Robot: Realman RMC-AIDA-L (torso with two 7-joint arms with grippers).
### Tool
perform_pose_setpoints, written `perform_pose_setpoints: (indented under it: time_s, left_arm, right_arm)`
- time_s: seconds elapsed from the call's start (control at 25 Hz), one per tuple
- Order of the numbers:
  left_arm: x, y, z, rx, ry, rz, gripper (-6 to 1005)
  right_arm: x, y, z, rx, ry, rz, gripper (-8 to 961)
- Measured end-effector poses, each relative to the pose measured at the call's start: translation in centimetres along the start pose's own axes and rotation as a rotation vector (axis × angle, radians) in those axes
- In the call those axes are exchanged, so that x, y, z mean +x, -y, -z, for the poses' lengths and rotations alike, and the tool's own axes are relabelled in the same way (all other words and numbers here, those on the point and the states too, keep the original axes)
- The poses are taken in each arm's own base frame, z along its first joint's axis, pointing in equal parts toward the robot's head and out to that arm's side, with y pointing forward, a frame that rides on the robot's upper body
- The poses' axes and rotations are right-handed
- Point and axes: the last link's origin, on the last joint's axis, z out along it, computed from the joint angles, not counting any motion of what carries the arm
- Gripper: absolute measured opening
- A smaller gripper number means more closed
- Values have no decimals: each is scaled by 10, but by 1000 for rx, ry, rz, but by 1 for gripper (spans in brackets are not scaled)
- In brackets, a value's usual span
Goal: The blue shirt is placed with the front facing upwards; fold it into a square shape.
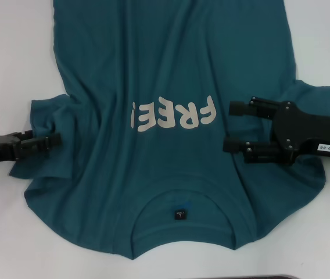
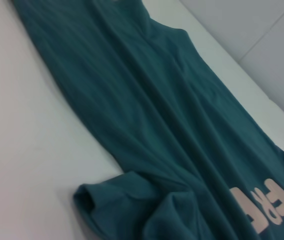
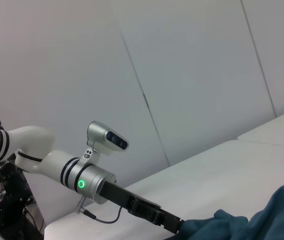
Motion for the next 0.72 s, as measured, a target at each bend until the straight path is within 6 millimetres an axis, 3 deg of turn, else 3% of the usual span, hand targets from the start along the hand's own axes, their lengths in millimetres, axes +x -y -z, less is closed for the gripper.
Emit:
perform_pose_setpoints:
  time_s: [0.72]
  left_arm:
    - [10, -9, -6, -42, 5, -42, 838]
  right_arm:
    - [0, 0, -1, -1, 2, 0, 899]
